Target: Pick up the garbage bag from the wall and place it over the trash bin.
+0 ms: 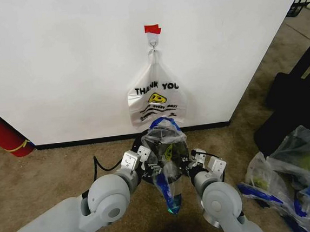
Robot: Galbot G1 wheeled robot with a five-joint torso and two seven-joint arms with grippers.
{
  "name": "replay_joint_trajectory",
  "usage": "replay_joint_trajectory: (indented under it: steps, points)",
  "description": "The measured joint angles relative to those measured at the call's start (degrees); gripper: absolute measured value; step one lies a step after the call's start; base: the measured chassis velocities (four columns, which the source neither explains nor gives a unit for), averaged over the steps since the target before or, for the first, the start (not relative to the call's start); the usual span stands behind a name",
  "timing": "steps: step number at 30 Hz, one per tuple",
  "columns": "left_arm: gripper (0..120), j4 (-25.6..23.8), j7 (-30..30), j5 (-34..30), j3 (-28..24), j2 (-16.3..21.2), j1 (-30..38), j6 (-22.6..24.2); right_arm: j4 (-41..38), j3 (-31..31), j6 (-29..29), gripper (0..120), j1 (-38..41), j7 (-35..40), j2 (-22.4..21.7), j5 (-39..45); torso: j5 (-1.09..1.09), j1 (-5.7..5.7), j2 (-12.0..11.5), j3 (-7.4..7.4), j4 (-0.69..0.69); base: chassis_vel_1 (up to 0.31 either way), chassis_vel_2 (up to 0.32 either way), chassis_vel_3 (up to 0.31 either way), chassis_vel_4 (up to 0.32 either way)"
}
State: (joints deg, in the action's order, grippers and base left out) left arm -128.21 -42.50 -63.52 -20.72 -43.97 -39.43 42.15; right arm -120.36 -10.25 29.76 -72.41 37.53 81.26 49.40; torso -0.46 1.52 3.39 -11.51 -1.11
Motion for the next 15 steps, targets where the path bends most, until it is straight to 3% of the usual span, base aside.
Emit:
replay_joint_trajectory:
  steps: [15]
  points:
    - [11, 2.23, -0.41, 0.56, 0.02, -0.18, 0.26, -0.01, 0.29, 0.33, 0.09, 0, 0.20, -0.09, -0.16, -0.13, 0.00, 0.00, 0.00, 0.00, 0.00, 0.000, 0.000, 0.000, 0.000]
